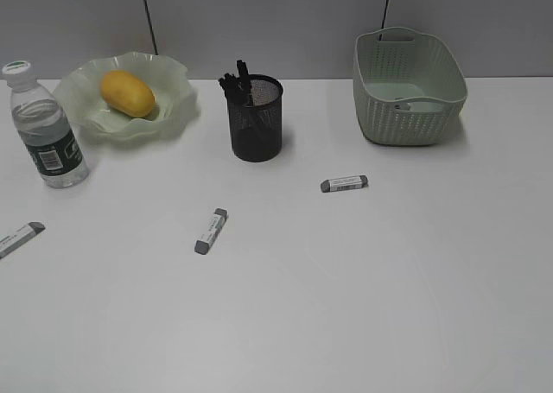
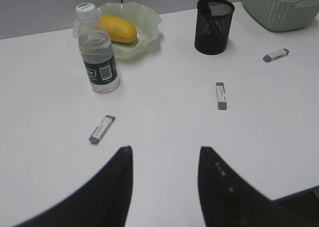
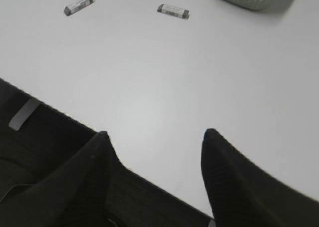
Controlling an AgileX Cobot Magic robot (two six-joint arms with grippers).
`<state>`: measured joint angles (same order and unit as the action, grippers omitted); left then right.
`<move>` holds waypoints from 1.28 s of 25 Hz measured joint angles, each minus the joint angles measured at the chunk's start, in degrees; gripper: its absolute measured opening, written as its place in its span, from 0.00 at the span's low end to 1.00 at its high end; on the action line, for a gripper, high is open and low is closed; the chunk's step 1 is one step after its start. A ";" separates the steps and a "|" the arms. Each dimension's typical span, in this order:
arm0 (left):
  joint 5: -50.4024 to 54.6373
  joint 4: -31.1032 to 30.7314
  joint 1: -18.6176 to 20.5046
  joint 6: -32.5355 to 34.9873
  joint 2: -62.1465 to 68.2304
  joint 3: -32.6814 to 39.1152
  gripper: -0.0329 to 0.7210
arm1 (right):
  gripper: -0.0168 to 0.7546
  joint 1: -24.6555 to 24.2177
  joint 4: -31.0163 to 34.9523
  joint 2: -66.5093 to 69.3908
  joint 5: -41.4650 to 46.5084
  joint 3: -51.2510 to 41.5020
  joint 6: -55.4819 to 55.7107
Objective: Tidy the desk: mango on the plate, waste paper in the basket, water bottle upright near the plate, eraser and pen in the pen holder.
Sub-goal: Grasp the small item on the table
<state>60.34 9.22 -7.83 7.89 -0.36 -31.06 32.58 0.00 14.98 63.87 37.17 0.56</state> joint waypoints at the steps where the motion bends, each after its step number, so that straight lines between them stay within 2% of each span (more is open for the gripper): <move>1: 0.00 0.00 0.00 0.00 0.00 0.00 0.48 | 0.62 0.00 -0.78 -2.21 0.00 -0.64 0.44; 7: 0.00 0.05 0.00 0.00 0.00 0.00 0.50 | 0.62 0.00 -5.55 -8.71 1.04 -4.85 4.18; 15: -4.16 -0.33 0.00 0.00 4.96 -0.56 0.68 | 0.62 0.00 -6.68 -8.97 1.87 -6.20 4.99; 23: -9.25 -0.81 0.00 0.00 27.06 -1.67 0.70 | 0.62 0.00 -6.81 -8.97 0.43 -6.45 5.00; 32: -9.31 -4.24 0.00 0.00 56.14 -10.43 0.70 | 0.61 0.00 -6.86 -8.97 -2.82 -7.84 5.05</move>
<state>51.03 4.98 -7.83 7.89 55.78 -41.50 32.58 -6.86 6.01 61.05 29.33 5.61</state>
